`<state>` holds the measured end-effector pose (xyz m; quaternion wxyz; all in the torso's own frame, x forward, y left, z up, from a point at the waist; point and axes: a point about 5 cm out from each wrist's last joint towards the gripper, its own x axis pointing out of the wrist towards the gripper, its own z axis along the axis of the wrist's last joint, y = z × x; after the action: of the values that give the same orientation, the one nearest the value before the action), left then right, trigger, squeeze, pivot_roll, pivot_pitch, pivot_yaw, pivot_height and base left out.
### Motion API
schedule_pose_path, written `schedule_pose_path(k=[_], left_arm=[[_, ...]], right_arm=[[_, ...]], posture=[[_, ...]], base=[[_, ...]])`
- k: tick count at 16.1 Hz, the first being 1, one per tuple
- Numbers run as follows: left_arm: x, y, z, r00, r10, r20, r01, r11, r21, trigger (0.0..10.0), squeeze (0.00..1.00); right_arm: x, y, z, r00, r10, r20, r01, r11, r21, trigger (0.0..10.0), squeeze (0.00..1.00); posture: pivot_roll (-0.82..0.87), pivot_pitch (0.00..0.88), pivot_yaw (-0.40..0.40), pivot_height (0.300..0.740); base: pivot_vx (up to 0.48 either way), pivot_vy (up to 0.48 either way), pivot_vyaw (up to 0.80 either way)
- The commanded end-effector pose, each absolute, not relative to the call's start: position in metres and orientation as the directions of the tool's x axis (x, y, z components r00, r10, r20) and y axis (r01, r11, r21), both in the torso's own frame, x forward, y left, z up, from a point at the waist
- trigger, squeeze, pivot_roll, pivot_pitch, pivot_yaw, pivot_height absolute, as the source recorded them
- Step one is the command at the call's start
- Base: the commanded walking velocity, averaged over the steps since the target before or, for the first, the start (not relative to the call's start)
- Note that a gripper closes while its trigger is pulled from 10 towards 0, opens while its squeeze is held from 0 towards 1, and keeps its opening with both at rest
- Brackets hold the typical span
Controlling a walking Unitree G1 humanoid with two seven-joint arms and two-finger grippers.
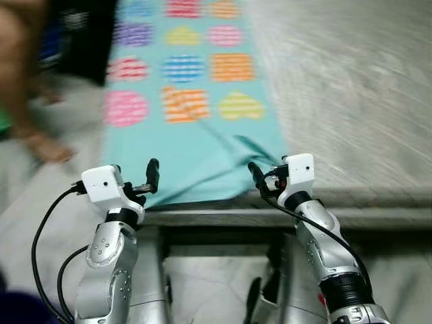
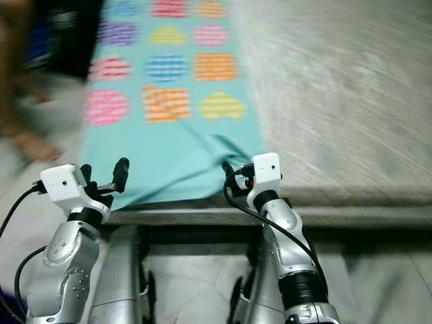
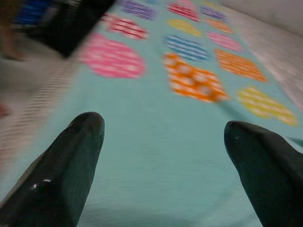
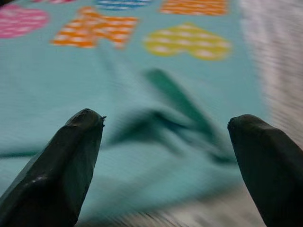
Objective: Clean up the room
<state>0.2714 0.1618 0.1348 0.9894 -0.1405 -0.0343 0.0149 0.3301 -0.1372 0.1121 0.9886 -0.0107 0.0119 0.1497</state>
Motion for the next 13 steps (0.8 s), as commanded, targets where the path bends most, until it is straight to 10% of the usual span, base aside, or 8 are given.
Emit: schedule_pose_path(k=[1, 13], left_arm=[[0.270, 0.163, 0.130, 0.998, 0.049, 0.037, -0.038, 0.962, -0.269, 10.0, 0.00], [0.266, 0.175, 0.133, 0.994, 0.100, 0.038, -0.090, 0.975, -0.205, 10.0, 0.00]], right_arm=[[0.331, -0.139, 0.110, 0.952, 0.305, -0.040, -0.306, 0.951, -0.031, 10.0, 0.00], [0.342, -0.156, 0.108, 0.989, 0.107, -0.101, -0.123, 0.979, -0.163, 10.0, 0.00]], posture=[[0.11, 0.240, -0.025, 0.518], [0.14, 0.268, -0.017, 0.518]], base=[[0.000, 0.000, 0.80], [0.000, 0.000, 0.16]])
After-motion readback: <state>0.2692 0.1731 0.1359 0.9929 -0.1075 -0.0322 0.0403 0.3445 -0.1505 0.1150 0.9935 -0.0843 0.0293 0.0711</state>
